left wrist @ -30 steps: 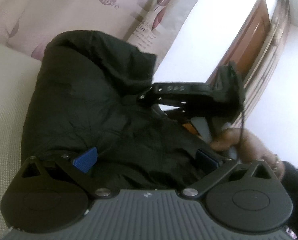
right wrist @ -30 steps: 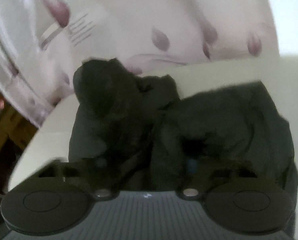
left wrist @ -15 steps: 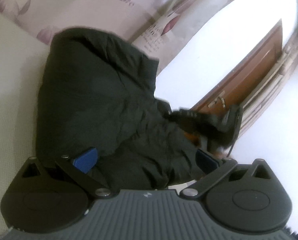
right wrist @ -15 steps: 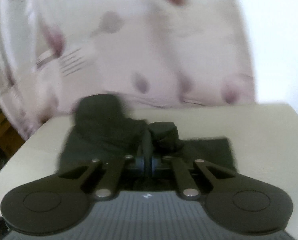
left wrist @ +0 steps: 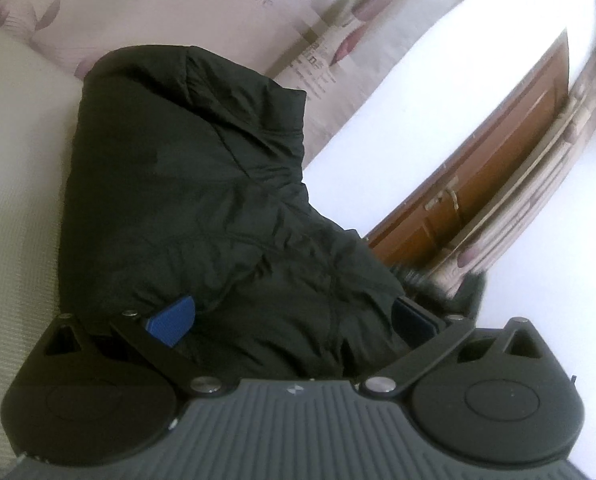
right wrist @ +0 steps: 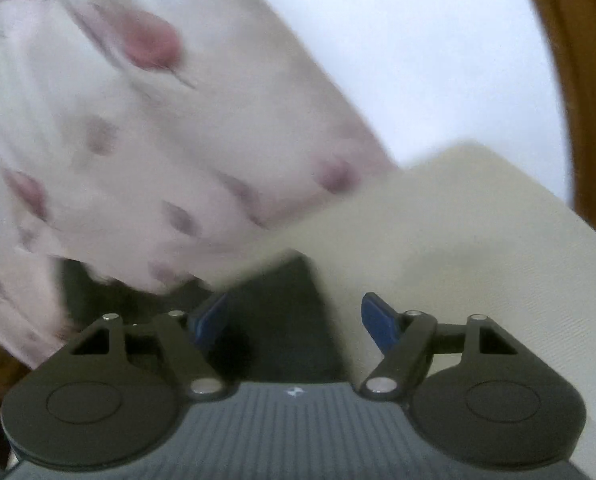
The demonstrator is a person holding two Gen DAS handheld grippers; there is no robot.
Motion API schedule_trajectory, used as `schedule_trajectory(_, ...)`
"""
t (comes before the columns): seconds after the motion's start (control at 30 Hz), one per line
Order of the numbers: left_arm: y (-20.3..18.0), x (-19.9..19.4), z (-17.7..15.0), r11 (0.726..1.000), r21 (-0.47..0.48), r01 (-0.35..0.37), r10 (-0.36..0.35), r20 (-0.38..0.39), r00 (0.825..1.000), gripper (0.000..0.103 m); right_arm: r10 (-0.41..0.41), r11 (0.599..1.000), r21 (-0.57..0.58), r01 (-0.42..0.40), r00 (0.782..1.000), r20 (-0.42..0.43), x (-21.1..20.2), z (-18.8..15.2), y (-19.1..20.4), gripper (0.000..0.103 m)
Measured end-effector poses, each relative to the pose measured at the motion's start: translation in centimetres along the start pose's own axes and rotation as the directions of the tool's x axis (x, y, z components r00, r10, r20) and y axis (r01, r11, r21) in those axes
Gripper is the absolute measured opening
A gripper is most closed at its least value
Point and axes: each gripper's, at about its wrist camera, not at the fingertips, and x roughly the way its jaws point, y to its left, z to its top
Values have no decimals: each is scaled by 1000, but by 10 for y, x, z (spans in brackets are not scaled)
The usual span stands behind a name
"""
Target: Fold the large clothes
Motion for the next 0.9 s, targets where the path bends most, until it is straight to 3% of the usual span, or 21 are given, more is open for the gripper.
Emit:
schedule_trajectory(0.1, 2, -2, 4, 1000, 12, -5, 5, 1, 1000, 103, -76, 996, -44, 71, 991, -113, 18, -22, -8, 66)
schedule_trajectory(0.17, 4, -4, 8, 1000, 23, -3, 3, 0, 1000, 103, -66, 995, -81, 53, 983, -172, 27, -44, 4, 41)
schedule_trajectory(0.2, 5, -3, 11, 1000, 31, 0, 0, -2, 1000, 103, -58, 994, -105, 37, 978, -200, 32, -55, 16, 35)
schedule_trajectory(0.3, 6, -11, 15, 995, 94, -11, 12, -4, 1000, 103, -87, 969, -243, 37, 976, -199, 35, -93, 70, 31)
schedule_trajectory(0.37, 7, -22, 16, 987, 156, -34, 31, 17, 999, 103, -16, 971, -235, -39, 974, -226, 35, -110, 97, 29)
schedule_trajectory(0.5, 25, -49, 17, 981, 172, -84, 82, 17, 996, 103, 111, 948, -262, -182, 958, -264, 37, -160, 156, 29)
schedule_trajectory(0.6, 39, -71, 17, 969, 203, -140, 134, 42, 990, 103, 209, 931, -229, -284, 930, -304, 46, -180, 186, 29)
schedule_trajectory(0.67, 50, -81, 20, 983, 147, -107, 103, 35, 994, 103, 227, 923, -237, -304, 925, -305, 50, -184, 192, 29)
schedule_trajectory(0.77, 52, -82, 20, 985, 144, -98, 93, 40, 995, 103, 274, 953, -42, -299, 914, -299, 47, -164, 162, 31)
schedule_trajectory(0.83, 49, -80, 15, 982, 159, -105, 97, 58, 994, 103, 254, 967, 53, -248, 942, -219, 22, -144, 138, 40)
schedule_trajectory(0.9, 46, -81, 8, 976, 182, -122, 107, 88, 990, 103, 176, 984, 36, -174, 981, -80, -16, -119, 133, 50)
